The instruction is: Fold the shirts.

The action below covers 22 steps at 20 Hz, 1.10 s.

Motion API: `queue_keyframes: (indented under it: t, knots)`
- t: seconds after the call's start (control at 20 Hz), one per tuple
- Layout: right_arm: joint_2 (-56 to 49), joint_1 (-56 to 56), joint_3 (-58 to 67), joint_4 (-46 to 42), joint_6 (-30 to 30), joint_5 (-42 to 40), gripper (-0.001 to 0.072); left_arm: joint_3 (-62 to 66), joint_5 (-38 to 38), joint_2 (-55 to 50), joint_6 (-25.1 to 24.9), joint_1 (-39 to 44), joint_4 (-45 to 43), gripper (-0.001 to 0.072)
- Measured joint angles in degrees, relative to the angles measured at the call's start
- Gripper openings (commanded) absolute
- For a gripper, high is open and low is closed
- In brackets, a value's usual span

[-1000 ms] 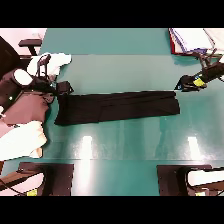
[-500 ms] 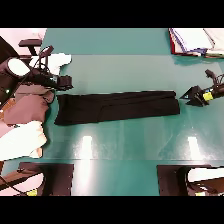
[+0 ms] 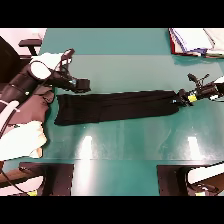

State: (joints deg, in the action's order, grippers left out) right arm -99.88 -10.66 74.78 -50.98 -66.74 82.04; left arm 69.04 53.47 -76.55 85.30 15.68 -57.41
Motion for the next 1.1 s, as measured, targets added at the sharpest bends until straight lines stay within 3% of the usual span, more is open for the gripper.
queue_keyframes:
  t: [0.4,0.7,1.1]
  knots:
    - [9.33,2.32,0.55,0.76,0.09,-0.68,0.0018,7.34,-4.15,-15.02,0.2,8.11,6.54,0.0026]
    - [18.93,7.08,2.84,7.98,-1.22,-0.87,0.0018,16.26,-2.54,-25.53,0.26,11.41,8.13,0.0025]
    - [21.18,16.65,15.21,10.23,-4.92,-0.68,0.0018,18.84,1.05,-28.98,0.2,12.17,7.37,0.0025]
